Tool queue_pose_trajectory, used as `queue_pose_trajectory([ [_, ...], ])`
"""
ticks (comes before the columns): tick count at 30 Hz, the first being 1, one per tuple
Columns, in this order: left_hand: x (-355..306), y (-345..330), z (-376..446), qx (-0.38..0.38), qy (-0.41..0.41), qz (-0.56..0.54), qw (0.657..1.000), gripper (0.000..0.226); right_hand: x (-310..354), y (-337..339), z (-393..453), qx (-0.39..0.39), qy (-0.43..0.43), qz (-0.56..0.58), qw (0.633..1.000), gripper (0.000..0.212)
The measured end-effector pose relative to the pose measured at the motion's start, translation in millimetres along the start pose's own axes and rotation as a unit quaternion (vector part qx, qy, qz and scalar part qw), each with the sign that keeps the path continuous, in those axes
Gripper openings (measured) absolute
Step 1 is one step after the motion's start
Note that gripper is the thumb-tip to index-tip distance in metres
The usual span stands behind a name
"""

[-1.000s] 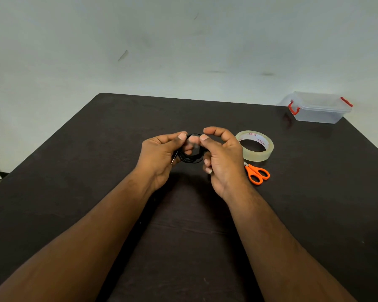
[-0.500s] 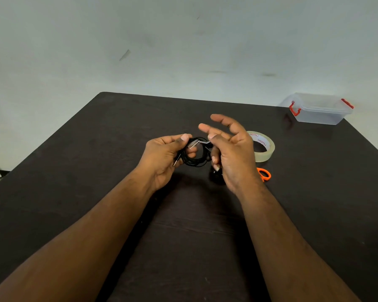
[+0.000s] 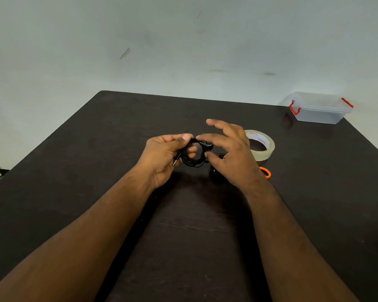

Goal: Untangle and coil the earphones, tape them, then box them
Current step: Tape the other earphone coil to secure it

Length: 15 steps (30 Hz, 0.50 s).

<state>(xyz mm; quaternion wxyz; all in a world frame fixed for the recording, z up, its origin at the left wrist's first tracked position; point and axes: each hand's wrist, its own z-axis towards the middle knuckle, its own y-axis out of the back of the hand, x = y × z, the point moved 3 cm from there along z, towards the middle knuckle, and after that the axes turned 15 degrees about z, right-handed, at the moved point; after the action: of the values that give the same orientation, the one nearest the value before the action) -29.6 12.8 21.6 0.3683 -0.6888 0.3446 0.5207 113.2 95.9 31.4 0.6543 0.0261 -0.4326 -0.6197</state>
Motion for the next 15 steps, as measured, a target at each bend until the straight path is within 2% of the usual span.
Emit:
queue_pose_trajectory([
  [4,-1.6,-1.7,-1.3,0.014,0.012,-0.015,1.0,0.018,-1.6,-1.3,0.6,-0.022,0.03,-0.031,0.999,0.042],
  [9,0.9,-1.7,0.4,0.024,0.015,-0.013,1.0,0.016,1.3,-2.0,1.2,-0.046,0.076,-0.02,0.996,0.017],
  [15,0.6,-3.7,-1.2,0.045,0.007,0.0,0.999,0.018,-2.1,-1.5,-0.3,-0.052,0.046,0.039,0.997,0.016],
])
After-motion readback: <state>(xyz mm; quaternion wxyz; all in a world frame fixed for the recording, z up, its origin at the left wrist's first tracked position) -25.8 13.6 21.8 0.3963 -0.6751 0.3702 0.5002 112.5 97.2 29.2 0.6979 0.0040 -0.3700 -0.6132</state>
